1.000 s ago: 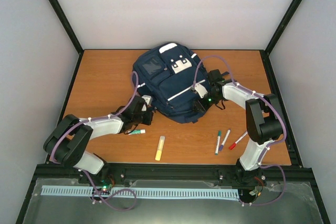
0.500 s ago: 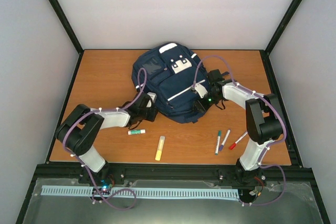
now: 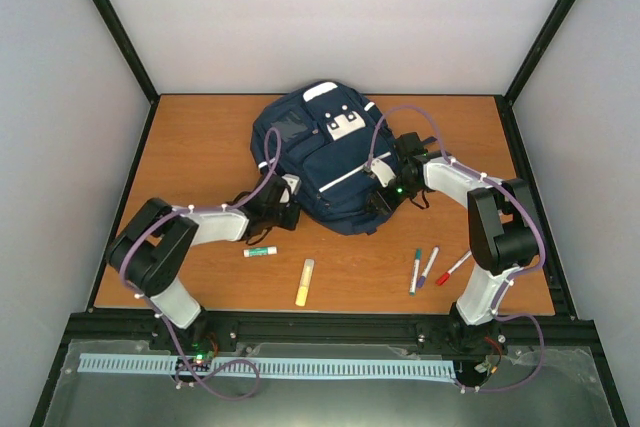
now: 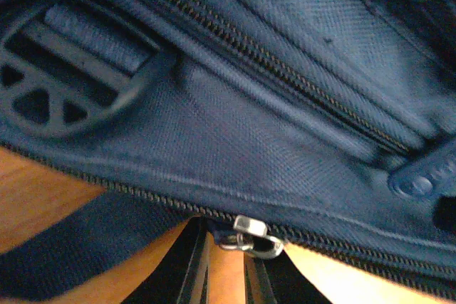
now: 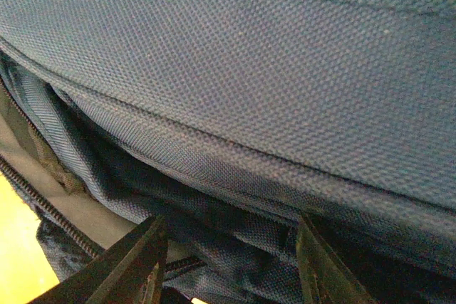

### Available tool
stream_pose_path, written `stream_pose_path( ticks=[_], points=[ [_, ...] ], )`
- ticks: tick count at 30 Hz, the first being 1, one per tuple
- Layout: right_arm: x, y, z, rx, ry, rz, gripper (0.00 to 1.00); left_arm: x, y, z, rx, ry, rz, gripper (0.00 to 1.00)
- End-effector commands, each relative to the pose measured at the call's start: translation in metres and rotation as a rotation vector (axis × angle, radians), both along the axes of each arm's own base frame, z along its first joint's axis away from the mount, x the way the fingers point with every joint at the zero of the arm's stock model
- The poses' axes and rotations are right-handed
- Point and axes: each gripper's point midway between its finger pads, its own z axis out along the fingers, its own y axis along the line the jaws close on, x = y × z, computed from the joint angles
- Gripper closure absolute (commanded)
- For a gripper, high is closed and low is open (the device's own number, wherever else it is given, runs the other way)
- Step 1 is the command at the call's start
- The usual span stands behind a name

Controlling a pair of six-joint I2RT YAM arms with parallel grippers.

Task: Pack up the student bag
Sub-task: Zip the student bag at the center of the board.

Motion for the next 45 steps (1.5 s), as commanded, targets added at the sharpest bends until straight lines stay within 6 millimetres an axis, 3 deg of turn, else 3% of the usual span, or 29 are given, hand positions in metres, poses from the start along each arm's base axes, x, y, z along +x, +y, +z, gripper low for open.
stream_pose_path(
  ticks=[1, 10, 16, 22, 25, 36, 40, 43, 45],
  points=[
    [-0.013, 0.002, -0.011, 0.001, 0.073, 0.015, 0.49, -0.013, 0.001, 0.021, -0.054, -0.006, 0.007, 0.97],
    [-0.014, 0.004, -0.012, 0.011, 0.089, 0.018, 0.49, -0.036, 0.004, 0.030, -0.099, 0.020, -0.026, 0.99],
    [-0.014, 0.003, -0.011, 0.010, 0.086, 0.017, 0.49, -0.039, 0.006, 0.018, -0.086, 0.051, -0.020, 0.99],
    [-0.015, 0.004, -0.013, 0.014, 0.097, 0.019, 0.49, -0.026, 0.013, 0.021, -0.060, 0.000, 0.037, 0.65],
    [-0.016, 0.005, -0.013, 0.017, 0.102, 0.020, 0.49, -0.014, 0.012, 0.020, -0.037, -0.012, 0.056, 0.56],
    [-0.017, 0.005, -0.015, 0.019, 0.108, 0.022, 0.48, 0.020, 0.004, 0.007, 0.020, -0.076, 0.042, 0.53],
    [-0.017, 0.005, -0.015, 0.020, 0.111, 0.022, 0.48, 0.024, 0.001, 0.013, -0.014, -0.113, 0.015, 0.52],
    [-0.017, 0.005, -0.016, 0.019, 0.113, 0.023, 0.48, 0.019, -0.007, 0.019, -0.054, -0.130, -0.033, 0.58],
    [-0.018, 0.005, -0.016, 0.020, 0.115, 0.023, 0.48, 0.016, -0.009, 0.019, -0.060, -0.124, -0.049, 0.68]
  ],
)
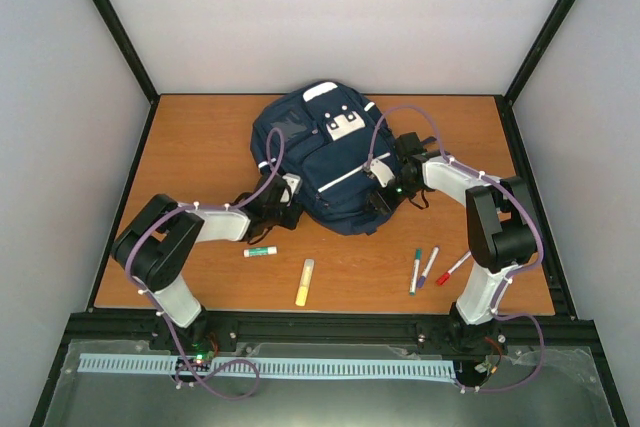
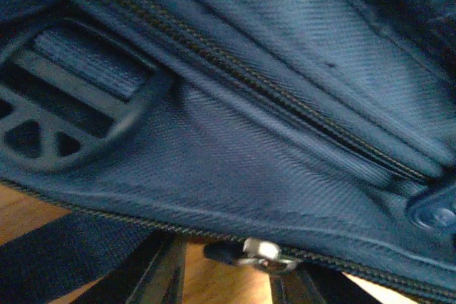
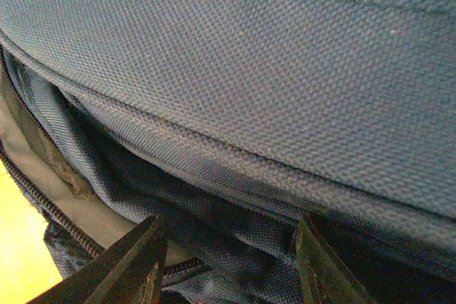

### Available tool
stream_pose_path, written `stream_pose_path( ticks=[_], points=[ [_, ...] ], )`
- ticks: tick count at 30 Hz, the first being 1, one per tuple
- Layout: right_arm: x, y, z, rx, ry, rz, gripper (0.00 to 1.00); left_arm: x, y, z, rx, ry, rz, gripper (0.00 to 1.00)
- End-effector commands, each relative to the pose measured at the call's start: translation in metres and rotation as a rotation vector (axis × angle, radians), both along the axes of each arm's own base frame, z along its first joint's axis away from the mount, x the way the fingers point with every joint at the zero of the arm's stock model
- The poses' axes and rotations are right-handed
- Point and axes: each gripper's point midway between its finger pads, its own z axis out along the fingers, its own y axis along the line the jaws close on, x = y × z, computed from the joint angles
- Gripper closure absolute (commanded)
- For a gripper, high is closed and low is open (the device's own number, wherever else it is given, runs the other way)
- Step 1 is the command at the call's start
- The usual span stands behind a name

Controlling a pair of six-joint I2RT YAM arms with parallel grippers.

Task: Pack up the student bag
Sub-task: Zip the student bag at the center of the board.

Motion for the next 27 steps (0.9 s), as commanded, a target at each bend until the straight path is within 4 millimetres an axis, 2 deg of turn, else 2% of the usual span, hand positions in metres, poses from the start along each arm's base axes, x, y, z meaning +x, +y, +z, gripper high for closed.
stream_pose_path(
  ticks=[1, 3, 6, 11, 16, 20, 27],
  points=[
    [-0.015, 0.002, -0.015, -0.002, 0.089, 0.016, 0.48, 0.008, -0.012, 0.019, -0.057, -0.073, -0.053, 0.74],
    [-0.016, 0.002, -0.015, -0.002, 0.089, 0.017, 0.48, 0.005, -0.012, 0.018, -0.065, -0.055, -0.051, 0.83],
    [-0.016, 0.002, -0.015, 0.001, 0.091, 0.017, 0.48, -0.005, -0.010, 0.016, -0.079, -0.020, -0.045, 0.90],
    [-0.016, 0.003, -0.016, 0.002, 0.098, 0.017, 0.48, -0.021, -0.003, 0.011, -0.086, 0.025, -0.036, 0.99],
    [-0.016, 0.003, -0.018, 0.004, 0.105, 0.015, 0.48, -0.036, -0.012, 0.006, -0.105, 0.062, -0.080, 0.99],
    [-0.017, 0.003, -0.019, 0.001, 0.110, 0.014, 0.48, -0.049, -0.028, 0.001, -0.108, 0.088, -0.124, 0.99],
    [-0.017, 0.003, -0.020, 0.003, 0.111, 0.014, 0.48, -0.062, -0.048, 0.010, -0.114, 0.070, -0.176, 0.99]
  ],
)
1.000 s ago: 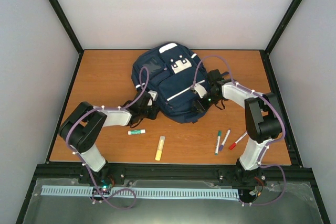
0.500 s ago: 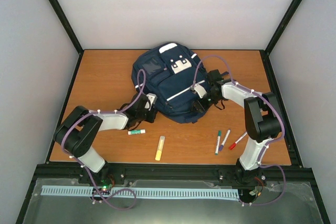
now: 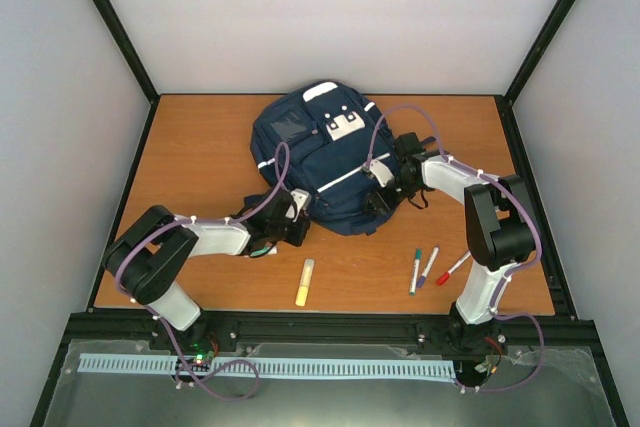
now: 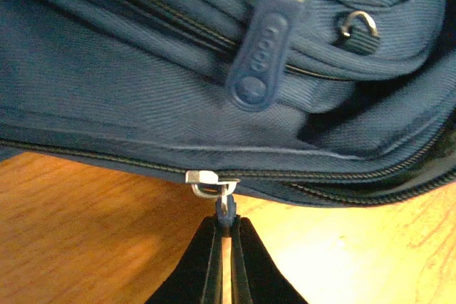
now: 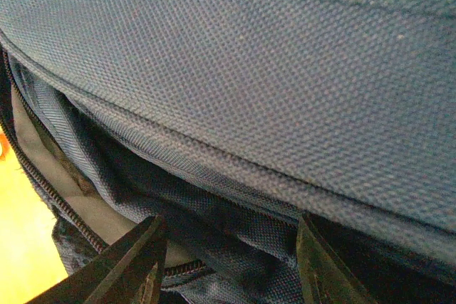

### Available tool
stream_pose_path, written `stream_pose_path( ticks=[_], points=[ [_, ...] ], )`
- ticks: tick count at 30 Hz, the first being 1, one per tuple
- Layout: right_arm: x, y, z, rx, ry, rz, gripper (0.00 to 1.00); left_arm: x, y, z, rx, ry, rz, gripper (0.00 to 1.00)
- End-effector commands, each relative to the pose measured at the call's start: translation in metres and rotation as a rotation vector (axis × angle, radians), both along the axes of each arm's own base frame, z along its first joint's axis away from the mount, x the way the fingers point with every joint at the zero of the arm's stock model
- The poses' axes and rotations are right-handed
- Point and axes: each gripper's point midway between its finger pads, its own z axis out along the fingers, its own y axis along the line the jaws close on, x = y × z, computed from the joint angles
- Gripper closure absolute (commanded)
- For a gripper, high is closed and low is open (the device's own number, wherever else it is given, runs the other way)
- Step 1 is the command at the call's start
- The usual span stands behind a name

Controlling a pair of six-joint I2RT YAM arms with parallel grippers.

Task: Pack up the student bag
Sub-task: Zip the student bag at the center of the board.

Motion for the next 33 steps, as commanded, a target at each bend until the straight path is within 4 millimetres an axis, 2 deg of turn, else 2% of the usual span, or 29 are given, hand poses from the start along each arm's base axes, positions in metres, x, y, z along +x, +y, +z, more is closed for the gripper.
stream_pose_path(
  ticks=[1, 6, 12, 19, 22, 26, 27, 29, 33],
  points=[
    [-0.016, 0.000, -0.018, -0.015, 0.092, 0.009, 0.48, -0.009, -0.020, 0.012, -0.037, -0.011, -0.052, 0.99],
    [-0.016, 0.000, -0.018, -0.014, 0.094, 0.009, 0.48, -0.015, -0.034, 0.019, -0.063, -0.014, -0.092, 0.99],
    [-0.016, 0.000, -0.018, -0.013, 0.092, 0.009, 0.48, -0.025, -0.072, 0.028, -0.076, -0.027, -0.180, 0.99],
    [-0.015, 0.000, -0.016, -0.011, 0.091, 0.009, 0.48, -0.046, -0.121, 0.029, -0.067, -0.028, -0.299, 0.99],
    [-0.015, 0.001, -0.014, -0.006, 0.086, 0.009, 0.48, -0.049, -0.136, 0.028, -0.072, -0.025, -0.322, 0.99],
    [-0.012, 0.001, -0.004, 0.003, 0.059, 0.002, 0.48, -0.049, -0.145, 0.029, -0.094, -0.015, -0.329, 0.99],
    [-0.010, 0.000, -0.001, 0.003, 0.048, -0.003, 0.48, -0.048, -0.147, 0.032, -0.100, -0.019, -0.328, 0.95],
    [-0.004, -0.008, 0.010, 0.008, 0.017, -0.028, 0.48, -0.048, -0.147, 0.037, -0.095, -0.018, -0.332, 0.81],
    [0.013, -0.035, 0.047, 0.027, -0.085, -0.126, 0.46, -0.056, -0.134, 0.058, -0.042, -0.015, -0.366, 0.55]
  ],
)
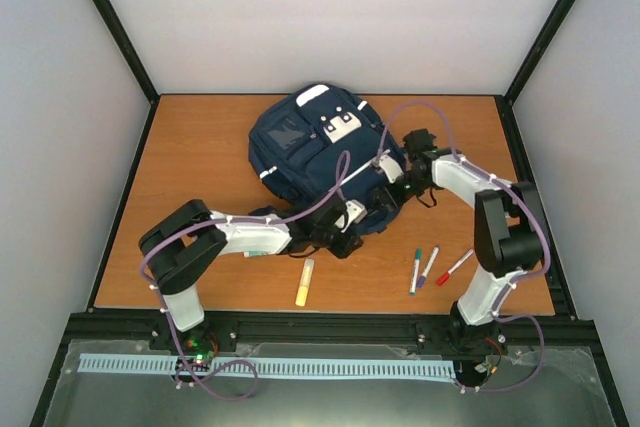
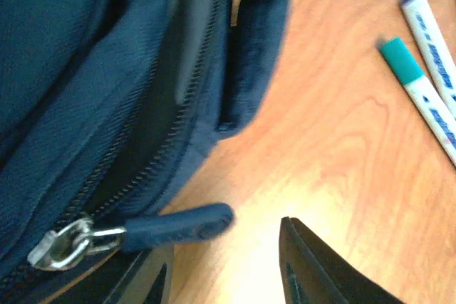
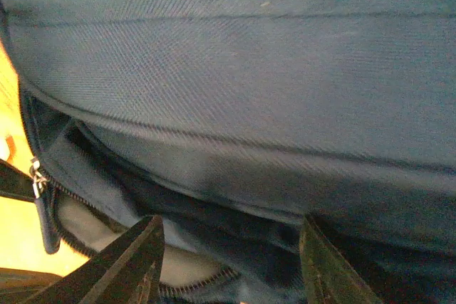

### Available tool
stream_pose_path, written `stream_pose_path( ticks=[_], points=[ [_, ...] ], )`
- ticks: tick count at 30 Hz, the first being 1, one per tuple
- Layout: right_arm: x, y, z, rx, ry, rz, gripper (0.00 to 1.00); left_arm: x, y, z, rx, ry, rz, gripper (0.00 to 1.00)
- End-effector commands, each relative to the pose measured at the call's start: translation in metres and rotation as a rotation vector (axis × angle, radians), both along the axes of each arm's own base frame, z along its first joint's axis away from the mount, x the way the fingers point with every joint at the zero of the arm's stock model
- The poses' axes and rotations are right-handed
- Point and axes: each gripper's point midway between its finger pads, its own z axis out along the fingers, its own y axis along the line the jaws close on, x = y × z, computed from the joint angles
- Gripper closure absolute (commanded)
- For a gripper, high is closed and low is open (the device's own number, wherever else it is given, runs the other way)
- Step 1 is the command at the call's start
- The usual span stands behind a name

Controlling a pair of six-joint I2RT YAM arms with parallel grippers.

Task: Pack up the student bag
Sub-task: Zip the student bag at the center of the board.

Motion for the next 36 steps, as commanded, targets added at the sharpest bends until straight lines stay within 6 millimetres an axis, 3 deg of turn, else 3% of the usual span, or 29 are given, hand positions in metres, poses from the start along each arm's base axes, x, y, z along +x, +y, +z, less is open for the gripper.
stream_pose_path(
  ticks=[1, 4, 7, 12, 16, 23, 27, 32, 36],
  points=[
    [0.010, -0.024, 0.046, 0.013, -0.123, -0.082, 0.46, -0.010, -0.004, 0.048, -0.009, -0.045, -0.073, 0.52],
    [0.004, -0.032, 0.067, -0.015, -0.204, -0.090, 0.44, -0.006, 0.018, 0.068, 0.041, -0.099, -0.035, 0.43],
    [-0.013, -0.034, 0.072, -0.051, -0.251, -0.065, 0.44, 0.010, 0.037, 0.083, 0.031, -0.127, 0.078, 0.35],
    [-0.057, -0.013, 0.049, -0.145, -0.262, 0.092, 0.50, 0.039, 0.062, 0.081, 0.004, -0.086, 0.258, 0.34],
    [-0.072, -0.003, 0.029, -0.190, -0.245, 0.176, 0.55, 0.054, 0.079, 0.073, -0.015, -0.060, 0.344, 0.34],
    [-0.061, 0.001, -0.005, -0.231, -0.166, 0.175, 0.64, 0.061, 0.084, 0.054, 0.019, -0.025, 0.366, 0.35],
    [-0.034, -0.013, -0.015, -0.268, -0.138, 0.055, 0.67, 0.059, 0.076, 0.041, 0.012, 0.006, 0.340, 0.37],
    [0.008, -0.045, 0.004, -0.244, -0.151, -0.105, 0.69, 0.056, 0.066, 0.037, -0.027, 0.025, 0.302, 0.38],
    [-0.006, -0.033, 0.034, -0.153, -0.190, -0.055, 0.68, 0.055, 0.068, 0.047, -0.046, -0.003, 0.299, 0.39]
  ],
)
